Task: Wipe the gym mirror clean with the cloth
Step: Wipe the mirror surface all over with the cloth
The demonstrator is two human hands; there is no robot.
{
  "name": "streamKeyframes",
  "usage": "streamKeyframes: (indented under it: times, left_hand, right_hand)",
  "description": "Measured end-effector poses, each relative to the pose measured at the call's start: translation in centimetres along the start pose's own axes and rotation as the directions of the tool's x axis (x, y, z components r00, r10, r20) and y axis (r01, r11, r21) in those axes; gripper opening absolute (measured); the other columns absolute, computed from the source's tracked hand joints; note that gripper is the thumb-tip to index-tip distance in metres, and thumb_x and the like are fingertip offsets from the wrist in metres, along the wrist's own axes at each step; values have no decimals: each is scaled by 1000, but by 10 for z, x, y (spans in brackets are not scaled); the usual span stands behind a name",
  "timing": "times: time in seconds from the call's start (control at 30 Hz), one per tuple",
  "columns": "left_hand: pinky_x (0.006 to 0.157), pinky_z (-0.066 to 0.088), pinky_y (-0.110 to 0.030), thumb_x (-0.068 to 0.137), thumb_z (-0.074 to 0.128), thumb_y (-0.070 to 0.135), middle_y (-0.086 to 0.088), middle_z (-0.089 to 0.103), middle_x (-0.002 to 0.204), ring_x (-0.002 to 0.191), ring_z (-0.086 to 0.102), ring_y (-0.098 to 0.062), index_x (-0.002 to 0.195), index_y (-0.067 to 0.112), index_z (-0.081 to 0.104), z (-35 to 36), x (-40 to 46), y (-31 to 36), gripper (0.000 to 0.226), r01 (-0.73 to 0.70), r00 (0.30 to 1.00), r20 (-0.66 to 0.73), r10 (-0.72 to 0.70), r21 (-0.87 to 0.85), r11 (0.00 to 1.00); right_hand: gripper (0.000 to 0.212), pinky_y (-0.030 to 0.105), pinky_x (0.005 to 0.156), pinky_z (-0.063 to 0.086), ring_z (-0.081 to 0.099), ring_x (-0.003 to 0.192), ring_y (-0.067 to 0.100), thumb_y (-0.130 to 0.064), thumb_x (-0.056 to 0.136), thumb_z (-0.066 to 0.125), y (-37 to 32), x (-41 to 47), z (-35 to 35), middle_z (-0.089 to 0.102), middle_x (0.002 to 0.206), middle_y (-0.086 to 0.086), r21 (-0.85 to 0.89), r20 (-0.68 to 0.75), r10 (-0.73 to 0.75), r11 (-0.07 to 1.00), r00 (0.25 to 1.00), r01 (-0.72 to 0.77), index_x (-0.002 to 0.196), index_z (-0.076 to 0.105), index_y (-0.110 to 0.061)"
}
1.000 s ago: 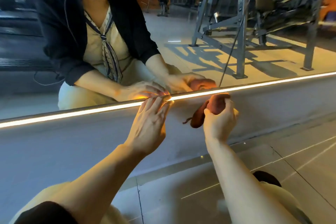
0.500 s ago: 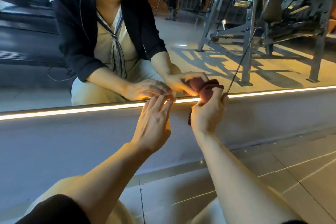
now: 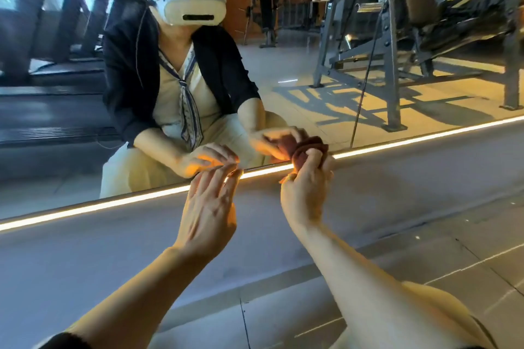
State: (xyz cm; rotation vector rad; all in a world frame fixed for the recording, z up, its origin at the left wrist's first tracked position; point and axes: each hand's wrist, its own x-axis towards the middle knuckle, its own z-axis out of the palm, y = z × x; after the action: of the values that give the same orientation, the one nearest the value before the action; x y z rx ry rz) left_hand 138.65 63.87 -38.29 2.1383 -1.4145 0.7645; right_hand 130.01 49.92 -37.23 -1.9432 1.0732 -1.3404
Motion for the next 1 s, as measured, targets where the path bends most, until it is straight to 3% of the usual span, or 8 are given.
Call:
streamKeyframes:
  times: [0.13,0.23,0.33,0.47,0.57,0.67,0.77,1.0]
  left_hand:
    - [112,28,-51,63,60,-14,-21,49,141,131,40,-38,138,2,50,2,-36,-24,78,80,995,-53,-80,4,997]
    - [108,32,-49,67,54,-13,-22,52,138,128,40,-37,138,-1,52,-4,-28,-23,72,48,998,-43,-50,-34,998]
    - [104,33,-45,67,55,-14,-20,54,136,122,45,-38,134,-1,56,-9,-27,-27,68,82,996,-24,-84,-63,995]
    - [103,35,-45,69,54,-10,-19,58,130,117,48,-37,127,-1,62,-8,-29,-34,58,90,995,-31,-92,-53,995]
    - [100,35,-42,76,36,2,-19,60,125,114,48,-35,122,-1,64,-9,-27,-40,54,39,998,-53,-42,-41,998]
    - [97,36,-40,77,38,-2,-19,60,124,112,49,-34,121,-1,63,-10,-27,-42,51,19,998,-63,-22,-55,998]
    - [97,38,-40,80,35,3,-19,59,127,113,50,-35,124,0,63,-8,-28,-43,53,15,999,-44,-19,-73,997]
    - [101,37,-40,83,34,6,-21,56,129,116,49,-36,123,-3,61,-11,-31,-47,49,-16,1000,12,17,-98,995]
  right_hand:
    - [47,32,90,44,54,107,35,17,72,54,-19,-26,3,44,117,5,93,328,-233,972,915,214,111,62,-7]
    - [48,22,86,35,50,111,35,21,72,48,-21,-11,0,48,117,12,167,6,-45,985,999,44,112,60,-1]
    - [48,40,97,43,49,115,42,20,74,47,-10,4,3,50,125,23,132,-218,179,979,959,-153,119,53,2]
    - [49,49,90,49,53,108,43,20,68,52,-24,-36,25,48,122,18,64,11,-58,996,998,58,111,60,-2]
    - [50,18,90,46,54,104,26,20,69,51,-32,-60,27,43,109,-3,141,265,-189,978,945,156,106,67,-10]
    - [52,3,86,32,50,100,23,22,71,48,-33,-38,18,49,109,0,217,-45,65,975,997,-54,111,65,-8]
    - [54,28,93,41,51,110,36,22,71,50,-28,-14,19,49,117,12,214,-240,238,959,941,-188,117,60,-4]
    - [48,31,80,53,55,102,31,13,68,51,-59,-78,37,39,108,-9,204,160,-179,968,971,145,99,67,-19]
